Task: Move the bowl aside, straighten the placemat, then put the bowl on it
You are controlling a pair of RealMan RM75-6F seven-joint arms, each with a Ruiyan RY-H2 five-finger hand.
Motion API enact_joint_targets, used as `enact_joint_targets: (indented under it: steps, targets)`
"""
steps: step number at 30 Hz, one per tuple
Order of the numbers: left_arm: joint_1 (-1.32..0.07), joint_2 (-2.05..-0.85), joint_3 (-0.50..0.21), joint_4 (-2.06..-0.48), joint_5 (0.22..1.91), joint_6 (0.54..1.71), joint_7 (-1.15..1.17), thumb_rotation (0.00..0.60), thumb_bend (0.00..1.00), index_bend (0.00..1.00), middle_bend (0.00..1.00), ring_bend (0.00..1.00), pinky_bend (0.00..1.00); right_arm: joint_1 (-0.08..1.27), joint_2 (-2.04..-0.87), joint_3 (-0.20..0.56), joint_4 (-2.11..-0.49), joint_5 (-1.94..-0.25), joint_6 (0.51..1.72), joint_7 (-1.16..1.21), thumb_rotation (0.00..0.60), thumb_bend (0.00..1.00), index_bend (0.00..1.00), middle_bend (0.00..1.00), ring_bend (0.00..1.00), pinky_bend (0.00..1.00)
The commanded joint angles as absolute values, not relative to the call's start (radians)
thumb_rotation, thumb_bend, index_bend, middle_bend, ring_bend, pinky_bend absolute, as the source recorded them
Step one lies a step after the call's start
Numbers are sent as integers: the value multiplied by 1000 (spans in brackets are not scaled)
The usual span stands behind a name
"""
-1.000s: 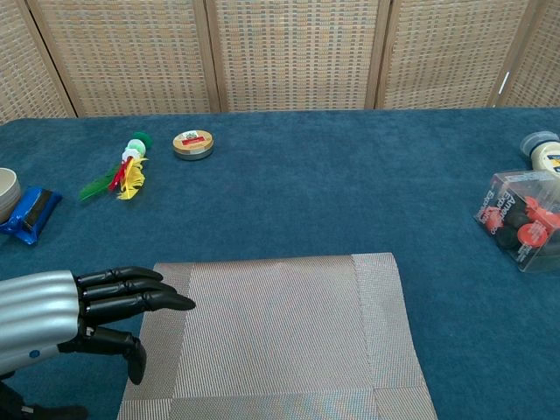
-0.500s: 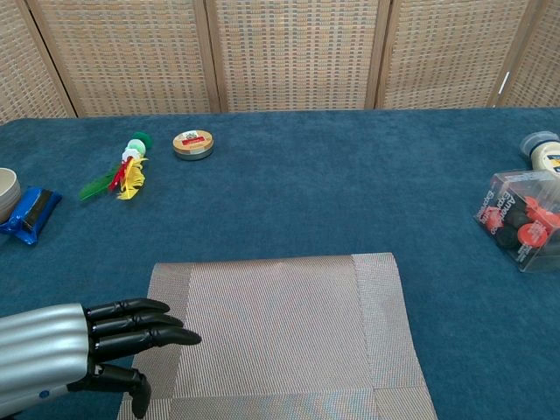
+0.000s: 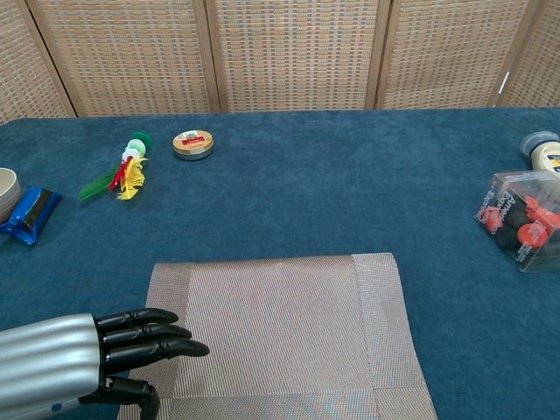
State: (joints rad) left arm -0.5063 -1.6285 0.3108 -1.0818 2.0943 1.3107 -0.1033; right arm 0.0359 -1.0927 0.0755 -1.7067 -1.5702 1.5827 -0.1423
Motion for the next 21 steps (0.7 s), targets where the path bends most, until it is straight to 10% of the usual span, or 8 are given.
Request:
enact_joint_targets:
  steps: [1, 21]
  targets:
    - [-510, -1631, 313, -1082, 2090, 1306, -101, 600, 334, 398, 0, 0, 0, 36, -1093, 75, -1706, -1570, 1582, -143, 600, 0, 103, 0, 0, 0]
    - [-519, -1648, 333, -1078, 2077, 1303, -93, 600, 366, 404, 0, 0, 0, 35, -1092, 74, -1708, -1572, 1583, -141, 600, 0, 106, 0, 0, 0]
